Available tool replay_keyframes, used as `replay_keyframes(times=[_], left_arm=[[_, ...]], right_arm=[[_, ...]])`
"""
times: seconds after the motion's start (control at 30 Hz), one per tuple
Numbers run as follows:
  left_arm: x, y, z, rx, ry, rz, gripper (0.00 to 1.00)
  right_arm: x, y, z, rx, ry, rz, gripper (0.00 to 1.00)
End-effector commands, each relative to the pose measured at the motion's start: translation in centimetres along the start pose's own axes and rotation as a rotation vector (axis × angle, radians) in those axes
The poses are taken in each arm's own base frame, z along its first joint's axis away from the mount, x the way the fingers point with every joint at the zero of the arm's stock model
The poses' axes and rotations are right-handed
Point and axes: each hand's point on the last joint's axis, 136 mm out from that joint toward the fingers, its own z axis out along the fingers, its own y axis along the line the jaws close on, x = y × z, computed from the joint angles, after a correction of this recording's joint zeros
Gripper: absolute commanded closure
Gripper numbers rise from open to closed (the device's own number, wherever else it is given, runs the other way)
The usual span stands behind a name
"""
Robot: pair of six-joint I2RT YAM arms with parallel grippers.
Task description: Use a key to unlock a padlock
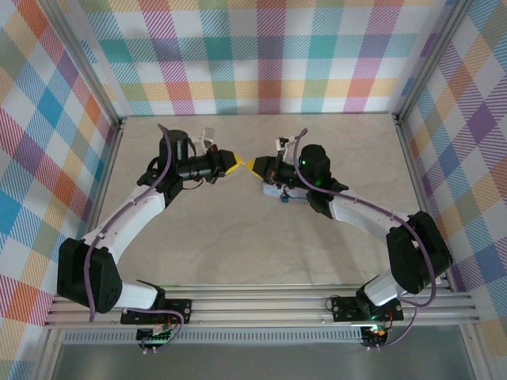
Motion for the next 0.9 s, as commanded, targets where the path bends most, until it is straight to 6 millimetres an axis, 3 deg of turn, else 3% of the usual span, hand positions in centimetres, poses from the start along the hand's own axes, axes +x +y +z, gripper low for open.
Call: replay_keyframes(times=[0.0,0.1,0.2,0.27,0.4,0.57,0.67,0.87], left_arm=[[0.8,-1.3,-0.4,0.041,0.02,0.03,1.0],[1.2,-1.6,-0.9,0.027,0.04,0.083,0.97],[1.9,-1.5,-2.1,-0.062,0.06,0.219,0.8],[2.2,-0.7,-3.6,-0.167,0.07,0.286,0.76],[2.5,-4.1,-6.3,-0.106,0.053,0.465,0.6],[3.1,-6.6,-8.7,-0.111,0.027,0.672,0.45],[4.6,-7.8,-8.8,-0.019,0.077,0.771,0.46],[8.2,-8.9,-7.9,0.169,0.249,0.919,0.61]], right_arm=[[-0.3,2.9,0.3,-0.105,0.004,-0.078,1.0],[-0.2,3.7,-0.1,-0.138,0.007,-0.15,1.0],[0.4,4.3,-0.8,-0.118,0.072,-0.26,1.0],[1.3,4.4,-1.4,-0.042,0.165,-0.372,1.0],[3.4,4.5,-3.8,0.159,0.42,-0.623,1.0],[4.4,6.0,-6.4,0.2,0.568,-0.794,1.0],[4.9,6.1,-6.9,0.203,0.632,-0.815,1.0],[5.5,5.3,-7.4,0.24,0.727,-0.833,1.0]])
